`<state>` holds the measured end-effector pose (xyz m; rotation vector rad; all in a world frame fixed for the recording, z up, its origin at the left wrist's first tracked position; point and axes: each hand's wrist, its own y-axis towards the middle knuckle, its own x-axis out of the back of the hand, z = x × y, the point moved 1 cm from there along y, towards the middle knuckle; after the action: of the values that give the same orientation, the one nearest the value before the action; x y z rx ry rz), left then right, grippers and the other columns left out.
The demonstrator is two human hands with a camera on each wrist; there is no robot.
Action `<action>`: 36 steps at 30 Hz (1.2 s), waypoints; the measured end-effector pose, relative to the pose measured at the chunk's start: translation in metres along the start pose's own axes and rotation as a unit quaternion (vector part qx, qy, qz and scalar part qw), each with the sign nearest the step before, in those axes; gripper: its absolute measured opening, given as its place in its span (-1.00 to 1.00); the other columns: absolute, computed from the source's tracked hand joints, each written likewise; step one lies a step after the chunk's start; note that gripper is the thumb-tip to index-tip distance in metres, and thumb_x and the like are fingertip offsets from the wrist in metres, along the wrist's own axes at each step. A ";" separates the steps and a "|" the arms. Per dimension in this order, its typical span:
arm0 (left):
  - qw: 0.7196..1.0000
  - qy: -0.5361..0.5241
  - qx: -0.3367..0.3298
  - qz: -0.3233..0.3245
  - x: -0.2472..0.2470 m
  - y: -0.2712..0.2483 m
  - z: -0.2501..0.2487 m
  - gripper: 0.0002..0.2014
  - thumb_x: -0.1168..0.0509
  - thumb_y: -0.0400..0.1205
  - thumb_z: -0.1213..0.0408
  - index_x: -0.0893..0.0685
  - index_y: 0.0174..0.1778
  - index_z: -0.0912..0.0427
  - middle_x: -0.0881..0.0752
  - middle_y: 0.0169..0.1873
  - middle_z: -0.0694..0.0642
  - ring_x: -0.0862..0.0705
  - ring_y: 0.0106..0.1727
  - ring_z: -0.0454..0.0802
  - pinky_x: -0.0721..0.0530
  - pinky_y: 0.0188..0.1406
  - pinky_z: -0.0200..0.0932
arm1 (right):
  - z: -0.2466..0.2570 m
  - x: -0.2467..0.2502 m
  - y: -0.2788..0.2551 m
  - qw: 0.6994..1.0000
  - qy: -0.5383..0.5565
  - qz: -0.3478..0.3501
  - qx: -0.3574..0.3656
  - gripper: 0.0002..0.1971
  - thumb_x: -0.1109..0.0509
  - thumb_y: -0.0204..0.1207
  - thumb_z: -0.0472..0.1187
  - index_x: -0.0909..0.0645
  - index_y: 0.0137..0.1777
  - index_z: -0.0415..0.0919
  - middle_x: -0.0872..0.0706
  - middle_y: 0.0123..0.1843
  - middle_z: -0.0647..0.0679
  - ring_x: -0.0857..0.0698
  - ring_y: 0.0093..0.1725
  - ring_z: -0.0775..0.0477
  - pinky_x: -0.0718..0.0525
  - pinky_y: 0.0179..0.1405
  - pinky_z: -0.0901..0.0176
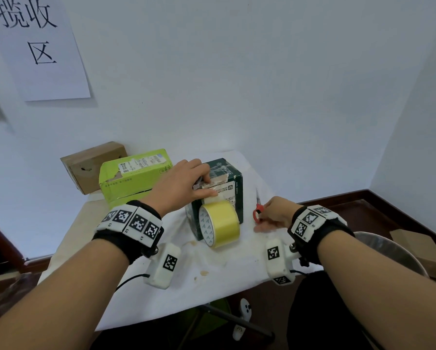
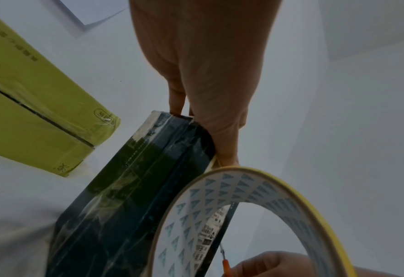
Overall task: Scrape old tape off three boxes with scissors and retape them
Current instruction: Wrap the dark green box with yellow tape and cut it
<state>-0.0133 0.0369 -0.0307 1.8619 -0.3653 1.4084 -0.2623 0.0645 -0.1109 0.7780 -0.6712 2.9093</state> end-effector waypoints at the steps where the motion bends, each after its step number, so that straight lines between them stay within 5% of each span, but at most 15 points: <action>1: 1.000 -0.003 -0.002 -0.001 0.000 -0.001 0.000 -0.68 -0.35 0.50 -0.20 -0.56 -0.11 -0.03 -0.56 -0.12 -0.13 -0.47 -0.10 -0.09 -0.45 -0.21 -0.17 | -0.003 -0.002 -0.001 1.000 0.022 0.001 -0.005 -0.87 -0.40 0.49 -0.50 -0.56 -0.04 -0.31 -0.70 -0.11 -0.24 -0.76 -0.39 0.00 -0.79 -0.24 0.18; 5: 1.000 -0.017 -0.007 -0.003 0.001 -0.004 -0.001 -0.71 -0.37 0.52 -0.15 -0.57 -0.11 -0.02 -0.55 -0.13 -0.12 -0.45 -0.11 -0.09 -0.35 -0.25 -0.22 | -0.009 -0.010 -0.010 0.991 0.130 -0.011 -0.029 -0.92 -0.36 0.57 -0.41 -0.57 -0.16 -0.31 -0.71 -0.27 -0.16 -0.71 -0.55 0.09 -0.64 -0.60 0.33; 7: 1.000 -0.022 -0.010 -0.004 0.001 -0.004 0.000 -0.72 -0.38 0.52 -0.14 -0.57 -0.11 -0.02 -0.56 -0.12 -0.12 -0.46 -0.10 -0.09 -0.34 -0.25 -0.21 | 0.000 -0.005 -0.013 0.984 0.160 -0.077 0.025 -0.93 -0.32 0.60 -0.38 -0.61 -0.11 -0.31 -0.70 -0.28 -0.11 -0.65 -0.63 0.18 -0.58 -0.66 0.40; 11: 0.999 -0.043 -0.015 0.009 0.002 0.000 0.002 -0.72 -0.41 0.51 -0.10 -0.57 -0.13 0.00 -0.57 -0.13 -0.13 -0.49 -0.09 -0.07 -0.41 -0.22 -0.19 | 0.044 0.011 -0.030 0.934 0.222 -0.207 0.188 -0.86 -0.30 0.62 -0.32 -0.63 0.11 -0.31 -0.75 -0.20 -0.13 -0.68 -0.51 0.18 -0.59 -0.53 0.44; 14: 0.995 -0.099 -0.016 0.024 0.004 0.002 0.009 -0.75 -0.47 0.49 -0.01 -0.63 -0.13 0.06 -0.66 -0.08 -0.05 -0.58 -0.01 -0.02 -0.54 -0.05 -0.09 | 0.082 0.007 -0.049 0.895 0.232 -0.209 0.318 -0.86 -0.32 0.63 -0.27 -0.59 0.15 -0.23 -0.78 -0.11 -0.15 -0.73 -0.33 0.20 -0.63 -0.37 0.44; 18: 0.979 -0.200 0.027 0.025 0.005 -0.002 0.018 -0.79 -0.53 0.46 0.09 -0.66 -0.11 0.01 -0.74 0.05 -0.07 -0.68 0.11 -0.08 -0.62 0.09 -0.14 | 0.108 -0.013 -0.057 0.910 0.119 -0.112 0.380 -0.79 -0.35 0.62 -0.13 -0.59 0.22 -0.09 -0.83 -0.08 0.01 -0.78 -0.08 0.21 -0.72 -0.03 0.31; 22: 0.973 -0.216 0.077 0.031 0.002 -0.003 0.021 -0.81 -0.51 0.48 0.08 -0.66 -0.07 -0.07 -0.74 0.08 -0.15 -0.67 0.09 -0.19 -0.55 0.02 -0.40 | 0.102 -0.027 -0.047 0.920 -0.011 -0.113 0.376 -0.81 -0.31 0.62 -0.09 -0.61 0.20 -0.03 -0.81 -0.12 0.11 -0.75 -0.11 0.15 -0.71 -0.07 0.16; 26: 0.911 -0.386 0.141 0.021 0.004 -0.008 0.028 -0.83 -0.48 0.54 0.22 -0.73 0.04 0.05 -0.74 0.18 -0.13 -0.67 0.25 -0.22 -0.59 0.28 -0.20 | 0.100 -0.030 -0.046 0.921 -0.069 -0.119 0.364 -0.77 -0.30 0.57 -0.08 -0.60 0.22 0.06 -0.80 0.00 0.14 -0.70 -0.01 0.12 -0.62 -0.05 0.24; 30: 0.858 -0.457 0.206 -0.111 0.022 -0.017 0.034 -0.92 -0.38 0.62 0.28 -0.72 -0.05 0.21 -0.80 -0.06 0.03 -0.74 -0.07 -0.14 -0.71 -0.03 -0.32 | 0.097 -0.036 -0.047 0.921 -0.079 -0.125 0.361 -0.68 -0.35 0.56 -0.08 -0.59 0.31 0.10 -0.77 0.17 0.08 -0.67 0.18 0.14 -0.52 0.05 0.33; 33: 0.838 -0.475 0.269 -0.016 0.028 -0.027 0.029 -0.82 -0.32 0.66 0.23 -0.67 -0.12 0.30 -0.74 -0.29 0.14 -0.69 -0.34 -0.07 -0.73 -0.29 -0.30 | 0.098 -0.039 -0.046 0.923 -0.075 -0.134 0.354 -0.64 -0.38 0.54 -0.06 -0.60 0.35 0.10 -0.76 0.19 0.09 -0.65 0.24 0.16 -0.51 0.11 0.34; 36: 0.830 -0.439 0.323 0.118 0.021 -0.037 0.016 -0.69 -0.29 0.68 0.11 -0.71 -0.05 0.35 -0.80 -0.20 0.17 -0.76 -0.35 -0.06 -0.74 -0.30 -0.31 | 0.099 -0.039 -0.049 0.923 -0.079 -0.140 0.350 -0.63 -0.39 0.53 -0.05 -0.61 0.34 0.11 -0.76 0.20 0.09 -0.65 0.24 0.17 -0.49 0.09 0.37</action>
<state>0.0284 0.0543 -0.0277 3.0903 -0.6268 0.7401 -0.1740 0.0694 -0.0335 1.0561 0.4949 2.8044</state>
